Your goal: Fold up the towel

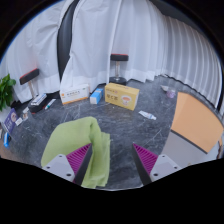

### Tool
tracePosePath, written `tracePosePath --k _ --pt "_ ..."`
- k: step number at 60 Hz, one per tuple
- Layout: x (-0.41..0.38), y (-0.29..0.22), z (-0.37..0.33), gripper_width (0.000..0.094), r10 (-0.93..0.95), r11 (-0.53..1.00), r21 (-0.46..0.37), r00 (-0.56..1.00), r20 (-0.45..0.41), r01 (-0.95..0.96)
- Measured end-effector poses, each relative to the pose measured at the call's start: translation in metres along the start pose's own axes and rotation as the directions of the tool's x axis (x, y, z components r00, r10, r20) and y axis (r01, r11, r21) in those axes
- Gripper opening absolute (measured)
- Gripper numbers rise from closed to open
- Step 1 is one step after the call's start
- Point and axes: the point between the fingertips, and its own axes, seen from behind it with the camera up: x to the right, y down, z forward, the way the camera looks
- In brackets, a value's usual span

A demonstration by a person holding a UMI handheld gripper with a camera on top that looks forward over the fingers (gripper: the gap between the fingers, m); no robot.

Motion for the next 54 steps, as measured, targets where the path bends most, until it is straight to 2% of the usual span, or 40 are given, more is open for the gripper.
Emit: tracePosePath --k 6,25,36,47,54 --pt "0.015 -0.006 -0.028 0.0851 -0.036 0.999 0.017 0.999 -0.025 0.036" --pt "-0.036 -0.014 -0.195 0.0851 -0.079 0.987 0.141 0.997 0.001 0.078" --pt "-0.074 0.015 -0.307 0.0853 -0.083 0.975 0.206 0.996 -0.009 0.083" --pt "-0.101 0.063 -0.39 0.0853 -0.111 0.974 0.197 0.994 -0.007 0.11" --pt "-0.116 0.077 -0.429 0.0854 -0.131 0.973 0.192 0.991 -0.002 0.129"
